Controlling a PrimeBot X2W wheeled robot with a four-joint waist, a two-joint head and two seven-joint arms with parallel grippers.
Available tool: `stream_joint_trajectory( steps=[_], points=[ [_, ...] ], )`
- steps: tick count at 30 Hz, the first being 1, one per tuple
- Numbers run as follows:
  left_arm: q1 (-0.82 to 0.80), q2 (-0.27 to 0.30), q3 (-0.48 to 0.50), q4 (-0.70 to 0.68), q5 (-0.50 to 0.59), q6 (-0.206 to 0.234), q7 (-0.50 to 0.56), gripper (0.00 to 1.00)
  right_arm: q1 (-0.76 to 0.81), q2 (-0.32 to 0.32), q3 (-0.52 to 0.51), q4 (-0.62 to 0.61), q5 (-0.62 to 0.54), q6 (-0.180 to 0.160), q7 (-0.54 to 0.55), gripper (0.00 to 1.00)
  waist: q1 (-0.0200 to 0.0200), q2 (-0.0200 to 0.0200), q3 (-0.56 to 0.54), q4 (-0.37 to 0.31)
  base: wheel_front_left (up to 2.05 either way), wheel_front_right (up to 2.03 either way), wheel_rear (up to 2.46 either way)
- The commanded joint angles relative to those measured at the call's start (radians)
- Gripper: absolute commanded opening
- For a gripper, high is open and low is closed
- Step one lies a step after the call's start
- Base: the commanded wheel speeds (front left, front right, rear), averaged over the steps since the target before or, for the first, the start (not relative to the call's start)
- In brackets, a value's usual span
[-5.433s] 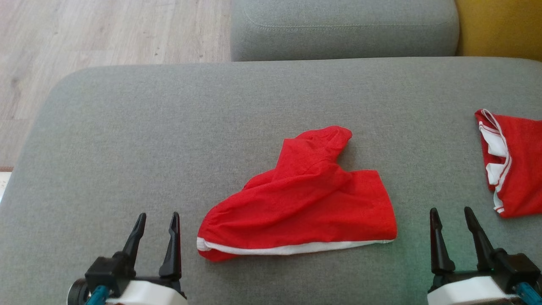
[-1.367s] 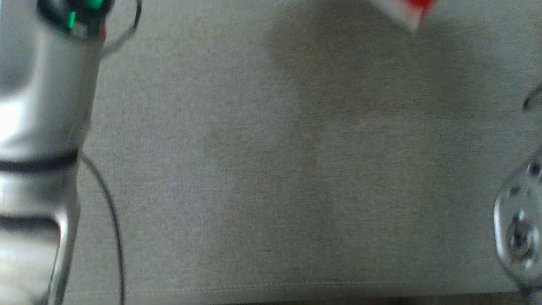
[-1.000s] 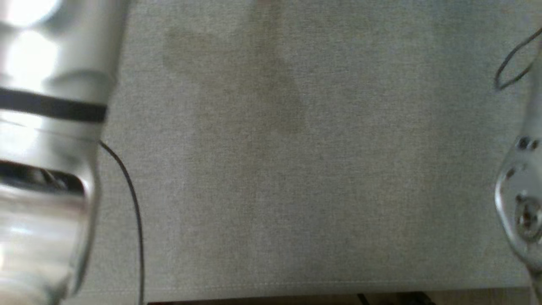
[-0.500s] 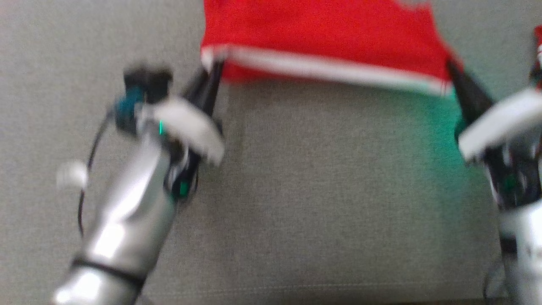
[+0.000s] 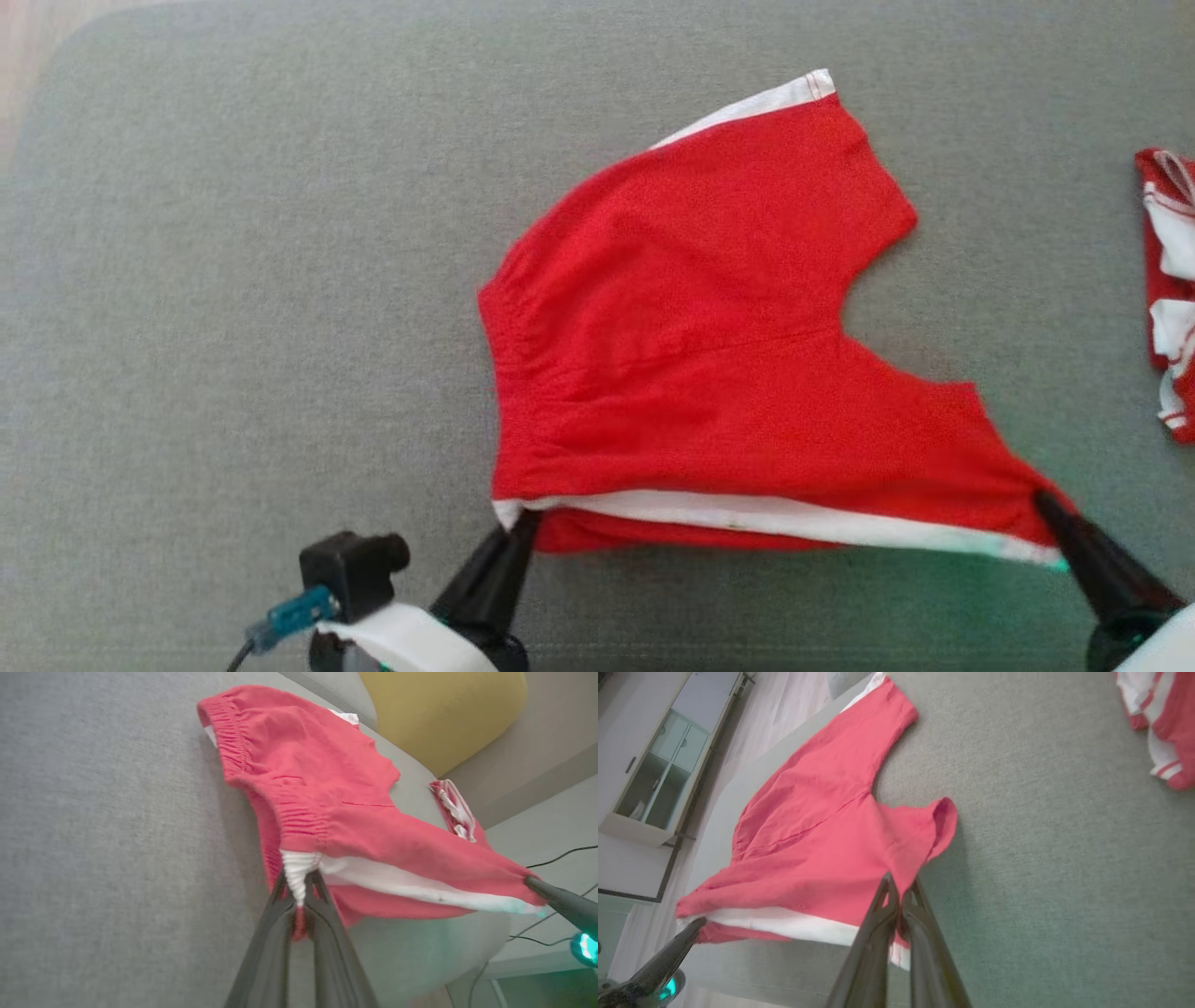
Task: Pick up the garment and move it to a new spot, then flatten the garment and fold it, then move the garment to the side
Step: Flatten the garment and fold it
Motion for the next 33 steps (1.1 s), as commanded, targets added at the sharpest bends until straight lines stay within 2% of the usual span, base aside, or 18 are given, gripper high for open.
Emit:
stream_joint_trajectory(
  steps=[1,5,10,15,18,24,33],
  points=[
    [-0.026,0.009,0.026,-0.069,-0.012,0.002,0.01,0.0,-0.049,-0.016,-0.006,-0.058,0.008,0.007,0.01,0.0,0.0,-0.0001,0.01,0.008,0.0,0.0,0.0],
    [-0.047,0.008,0.04,-0.163,-0.043,0.018,0.055,0.0,-0.153,-0.032,-0.025,-0.076,-0.02,0.007,0.061,0.0,0.0,-0.0001,0.054,0.028,0.0,0.0,0.0],
    [-0.177,-0.031,0.075,-0.2,-0.069,0.041,0.106,0.0,-0.421,-0.075,-0.019,-0.003,-0.044,0.007,0.182,0.0,0.0,-0.0001,0.152,0.07,0.0,0.0,0.0],
    [-0.331,-0.092,0.092,-0.131,-0.083,0.052,0.137,0.0,-0.711,-0.074,-0.033,0.149,-0.077,0.007,0.318,0.0,0.0,-0.0001,0.233,0.133,0.0,0.0,0.0],
    [-0.425,-0.118,0.082,-0.032,-0.042,0.062,0.133,0.0,-0.908,-0.06,-0.034,0.286,-0.13,0.007,0.369,0.0,0.0,-0.0001,0.275,0.166,0.0,0.0,0.0],
    [-0.5,-0.155,0.072,0.072,-0.029,0.055,0.096,0.0,-1.067,-0.04,-0.022,0.441,-0.191,0.007,0.34,0.0,0.0,-0.0001,0.295,0.193,0.0,0.0,0.0],
    [-0.575,-0.193,0.032,0.195,-0.046,0.048,0.025,0.0,-1.156,-0.079,0.025,0.595,-0.224,0.007,0.216,0.0,0.0,-0.0001,0.301,0.221,0.0,0.0,0.0]
  ],
)
